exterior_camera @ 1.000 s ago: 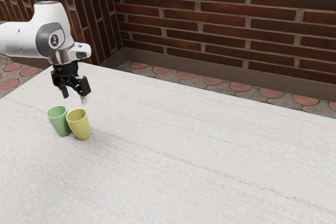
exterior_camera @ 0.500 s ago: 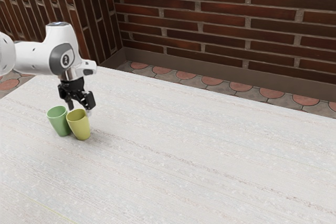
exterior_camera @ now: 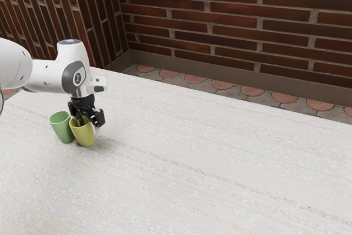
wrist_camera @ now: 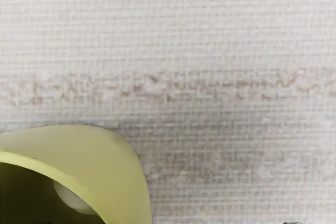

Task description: Place the right cup onto the left cup

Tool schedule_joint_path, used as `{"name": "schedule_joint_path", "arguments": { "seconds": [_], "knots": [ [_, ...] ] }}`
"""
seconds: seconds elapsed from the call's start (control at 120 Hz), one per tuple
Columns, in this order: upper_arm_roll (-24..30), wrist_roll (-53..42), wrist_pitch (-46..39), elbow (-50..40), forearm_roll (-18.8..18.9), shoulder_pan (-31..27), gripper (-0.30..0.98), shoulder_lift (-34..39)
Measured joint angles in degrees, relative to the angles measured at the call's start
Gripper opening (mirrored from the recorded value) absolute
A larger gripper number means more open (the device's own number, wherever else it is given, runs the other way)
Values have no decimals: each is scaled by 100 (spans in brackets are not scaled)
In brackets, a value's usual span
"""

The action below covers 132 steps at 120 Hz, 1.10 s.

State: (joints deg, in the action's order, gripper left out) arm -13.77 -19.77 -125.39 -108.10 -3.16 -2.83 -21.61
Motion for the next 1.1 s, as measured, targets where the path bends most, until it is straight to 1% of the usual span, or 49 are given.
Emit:
{"name": "schedule_joint_path", "arguments": {
  "seconds": [0.067, 0.133, 0.225, 0.317, 0.467, 0.667, 0.917, 1.1],
  "knots": [
    [-2, -4, -5, 4, 14, 2, 28, 9],
    [-2, -9, -5, 5, 21, 2, 15, 12],
    [-2, -14, -4, 6, 31, 2, 5, 13],
    [-2, -17, 0, 6, 38, 10, -1, 14],
    [-2, -21, 18, 5, 115, 27, -6, 71],
    [12, -16, 171, 5, 179, 35, -9, 421],
    [41, -4, 570, -3, 200, 89, -10, 1141],
    [31, 1, 950, 2, 241, 85, -10, 1542]
  ]
}}
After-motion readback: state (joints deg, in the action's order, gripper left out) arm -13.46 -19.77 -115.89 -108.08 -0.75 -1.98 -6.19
